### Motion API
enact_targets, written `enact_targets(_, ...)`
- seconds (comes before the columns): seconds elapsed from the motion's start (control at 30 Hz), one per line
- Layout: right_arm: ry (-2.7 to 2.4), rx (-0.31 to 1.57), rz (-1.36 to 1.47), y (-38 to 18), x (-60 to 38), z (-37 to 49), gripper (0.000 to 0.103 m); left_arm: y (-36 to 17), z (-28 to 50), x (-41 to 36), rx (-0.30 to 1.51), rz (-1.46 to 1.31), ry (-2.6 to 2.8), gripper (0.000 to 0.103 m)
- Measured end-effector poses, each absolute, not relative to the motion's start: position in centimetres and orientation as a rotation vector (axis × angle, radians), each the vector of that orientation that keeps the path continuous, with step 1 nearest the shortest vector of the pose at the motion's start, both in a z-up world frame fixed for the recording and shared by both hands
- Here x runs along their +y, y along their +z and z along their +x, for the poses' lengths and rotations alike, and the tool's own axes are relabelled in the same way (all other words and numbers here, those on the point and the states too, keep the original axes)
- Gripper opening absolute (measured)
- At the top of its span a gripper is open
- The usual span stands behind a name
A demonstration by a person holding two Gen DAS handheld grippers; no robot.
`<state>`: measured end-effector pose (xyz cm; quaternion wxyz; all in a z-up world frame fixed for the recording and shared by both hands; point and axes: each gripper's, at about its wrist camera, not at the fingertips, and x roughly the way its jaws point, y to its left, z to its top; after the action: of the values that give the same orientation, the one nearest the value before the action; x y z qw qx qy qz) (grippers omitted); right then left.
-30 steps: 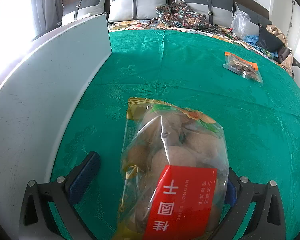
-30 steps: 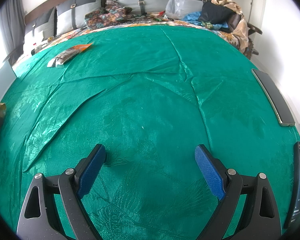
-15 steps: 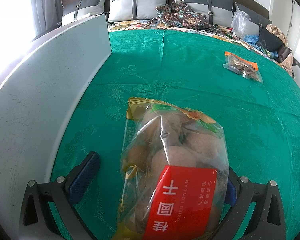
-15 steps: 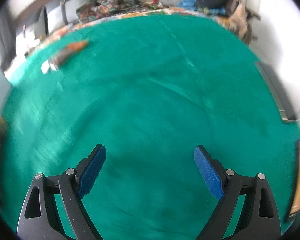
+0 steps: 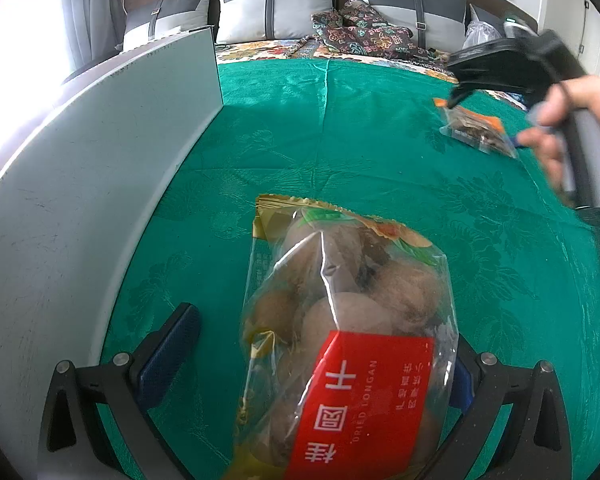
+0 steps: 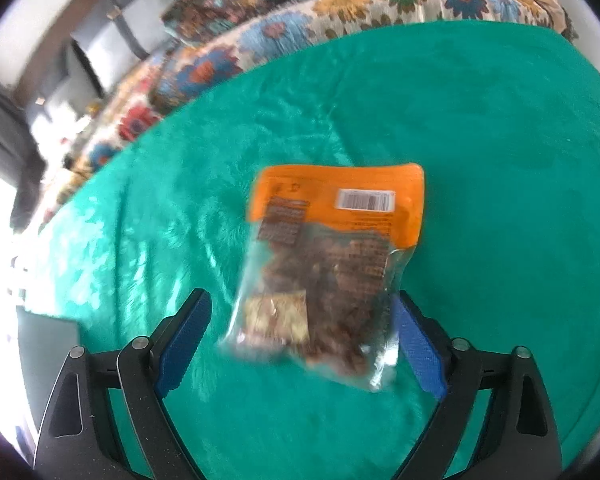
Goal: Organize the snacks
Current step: 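Grasp the orange-topped jerky bag with the right tool while the left tool holds the longan bag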
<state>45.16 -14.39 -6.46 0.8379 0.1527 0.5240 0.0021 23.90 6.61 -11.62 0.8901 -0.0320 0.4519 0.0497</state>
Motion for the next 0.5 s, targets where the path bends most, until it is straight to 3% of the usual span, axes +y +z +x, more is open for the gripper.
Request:
enact_targets(0.17,-0.006,1.060,-0.014,-7.2,-10.5,44.5,0.091,-11.6,23.9,6.6,0.938,-0.067,0.103,0.103)
enact_targets(0.23,0.035,1.047,-0.043,-7.2,-11.0,43.4,0.087,-11.7,24.0,6.6,0.938,-0.066,0.103,0.103)
enact_targets(0.3,0.070,1.041,-0.074,-6.9,-11.7,41.9,0.076,-11.7,24.0,6.6,0.938,-0.066,0.103,0.103)
enact_targets(0.5,0.212,1.050,-0.181,-7.1,-14.3,36.2,0.073,-11.7,24.0,6.6,0.938,-0.066,0.103,0.103)
